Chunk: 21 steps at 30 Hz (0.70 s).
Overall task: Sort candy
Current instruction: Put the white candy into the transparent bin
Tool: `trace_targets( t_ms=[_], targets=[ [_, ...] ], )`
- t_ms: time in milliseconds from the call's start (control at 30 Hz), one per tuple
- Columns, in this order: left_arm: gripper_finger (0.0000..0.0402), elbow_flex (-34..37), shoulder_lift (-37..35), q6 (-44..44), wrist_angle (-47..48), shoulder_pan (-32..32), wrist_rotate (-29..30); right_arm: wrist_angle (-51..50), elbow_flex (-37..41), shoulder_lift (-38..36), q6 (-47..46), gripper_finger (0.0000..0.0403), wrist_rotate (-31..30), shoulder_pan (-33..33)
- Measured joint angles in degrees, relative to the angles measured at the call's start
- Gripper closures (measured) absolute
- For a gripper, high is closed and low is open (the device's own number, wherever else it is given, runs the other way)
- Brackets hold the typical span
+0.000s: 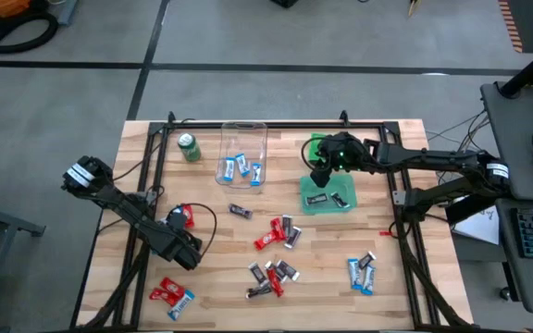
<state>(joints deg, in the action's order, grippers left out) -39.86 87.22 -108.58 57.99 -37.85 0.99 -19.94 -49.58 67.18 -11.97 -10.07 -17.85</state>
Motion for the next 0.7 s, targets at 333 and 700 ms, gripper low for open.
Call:
trace_targets(
  t_ms=[333,700],
  targets=[
    [0.0396,-5.6,0.2,1.6,1.2,-0.1,2.8,0.0,0.1,0.0,-0.4,0.0250,0.0,0.0],
    [0.0400,-25.2,0.1,30.3,0.5,-0.2,39.6,0.0,0.2,0.0,-0.5,0.0250,0.0,1.3]
  ],
)
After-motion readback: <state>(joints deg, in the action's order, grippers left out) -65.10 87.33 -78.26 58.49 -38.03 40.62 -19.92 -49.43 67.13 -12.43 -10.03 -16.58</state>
